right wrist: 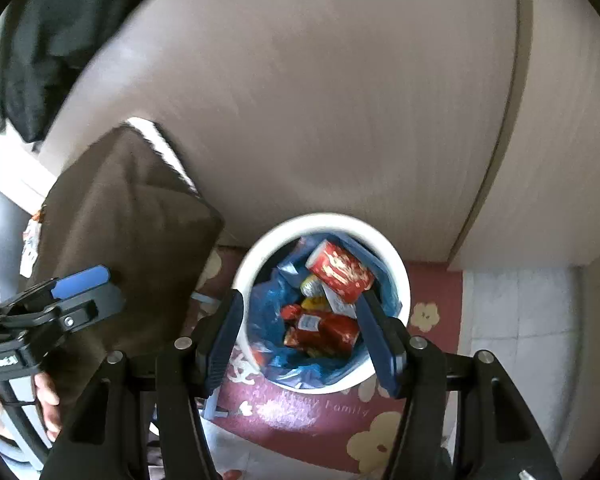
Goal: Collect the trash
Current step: 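Carry the can and cup over the bin and open both grippers, then grasp the red wrapper with the left gripper while the right grasps the pink Kleenex pack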
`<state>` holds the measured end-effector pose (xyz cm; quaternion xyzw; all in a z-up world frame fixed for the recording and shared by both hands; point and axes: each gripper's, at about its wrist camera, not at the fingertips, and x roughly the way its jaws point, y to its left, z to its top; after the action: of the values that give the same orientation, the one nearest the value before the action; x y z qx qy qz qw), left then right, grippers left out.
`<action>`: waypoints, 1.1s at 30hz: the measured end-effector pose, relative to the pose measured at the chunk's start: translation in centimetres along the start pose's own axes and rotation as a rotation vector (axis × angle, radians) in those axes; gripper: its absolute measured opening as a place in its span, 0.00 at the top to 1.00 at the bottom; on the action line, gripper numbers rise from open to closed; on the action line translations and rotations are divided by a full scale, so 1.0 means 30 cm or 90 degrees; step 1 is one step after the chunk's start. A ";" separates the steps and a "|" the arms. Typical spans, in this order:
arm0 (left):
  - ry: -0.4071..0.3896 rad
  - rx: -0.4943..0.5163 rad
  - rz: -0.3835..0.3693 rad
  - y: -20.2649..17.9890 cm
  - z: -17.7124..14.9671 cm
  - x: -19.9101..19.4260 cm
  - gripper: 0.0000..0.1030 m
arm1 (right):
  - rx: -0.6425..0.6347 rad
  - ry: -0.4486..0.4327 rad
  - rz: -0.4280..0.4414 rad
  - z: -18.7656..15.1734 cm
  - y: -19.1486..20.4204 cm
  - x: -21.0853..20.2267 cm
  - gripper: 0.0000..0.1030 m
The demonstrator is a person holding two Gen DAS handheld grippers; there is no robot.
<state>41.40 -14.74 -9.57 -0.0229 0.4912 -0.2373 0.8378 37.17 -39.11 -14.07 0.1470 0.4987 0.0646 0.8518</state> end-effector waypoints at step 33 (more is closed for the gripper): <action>-0.217 -0.322 0.241 1.301 -0.298 -0.808 0.23 | -0.513 0.003 0.112 0.021 1.617 0.278 0.38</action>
<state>38.77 31.76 -5.10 -0.1773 0.3833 0.0581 0.9046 43.61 8.93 -5.42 -0.1566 0.4207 0.3274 0.8314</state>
